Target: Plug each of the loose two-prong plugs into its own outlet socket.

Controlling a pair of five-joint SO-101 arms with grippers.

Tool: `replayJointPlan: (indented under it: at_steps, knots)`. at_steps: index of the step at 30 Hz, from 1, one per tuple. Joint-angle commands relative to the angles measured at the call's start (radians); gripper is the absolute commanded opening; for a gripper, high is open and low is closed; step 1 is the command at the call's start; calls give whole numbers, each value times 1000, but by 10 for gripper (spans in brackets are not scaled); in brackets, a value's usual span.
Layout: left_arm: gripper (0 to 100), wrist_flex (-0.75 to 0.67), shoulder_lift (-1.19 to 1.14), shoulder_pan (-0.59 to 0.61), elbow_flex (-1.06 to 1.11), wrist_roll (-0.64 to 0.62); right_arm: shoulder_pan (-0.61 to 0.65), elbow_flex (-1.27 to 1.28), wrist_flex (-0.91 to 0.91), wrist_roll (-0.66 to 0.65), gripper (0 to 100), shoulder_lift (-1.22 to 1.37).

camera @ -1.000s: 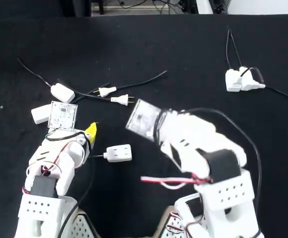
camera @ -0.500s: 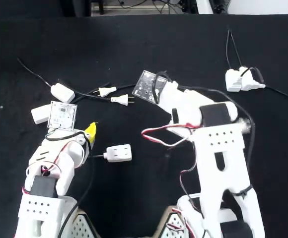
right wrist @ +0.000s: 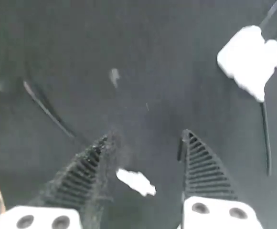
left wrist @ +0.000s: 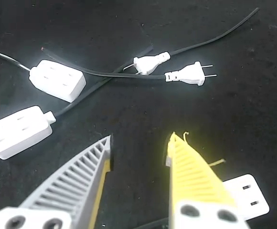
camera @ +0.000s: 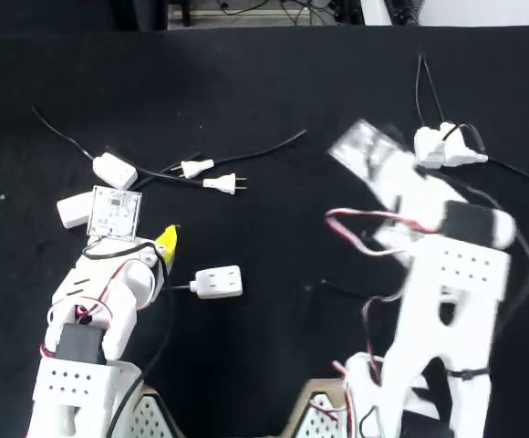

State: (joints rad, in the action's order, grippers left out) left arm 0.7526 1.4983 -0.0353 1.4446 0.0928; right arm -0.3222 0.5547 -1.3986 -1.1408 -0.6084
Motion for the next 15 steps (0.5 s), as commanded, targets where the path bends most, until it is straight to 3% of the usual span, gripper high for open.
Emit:
replayJointPlan:
  at_steps: [1,11,15]
  knots:
    - [198,-11,8,8,-13,0,-126,81,-3,-264,177,-2]
    - [198,-9,8,8,-8,0,-319,163,178,-713,178,176]
    - [198,-9,8,8,-8,0,-377,180,252,-778,226,262]
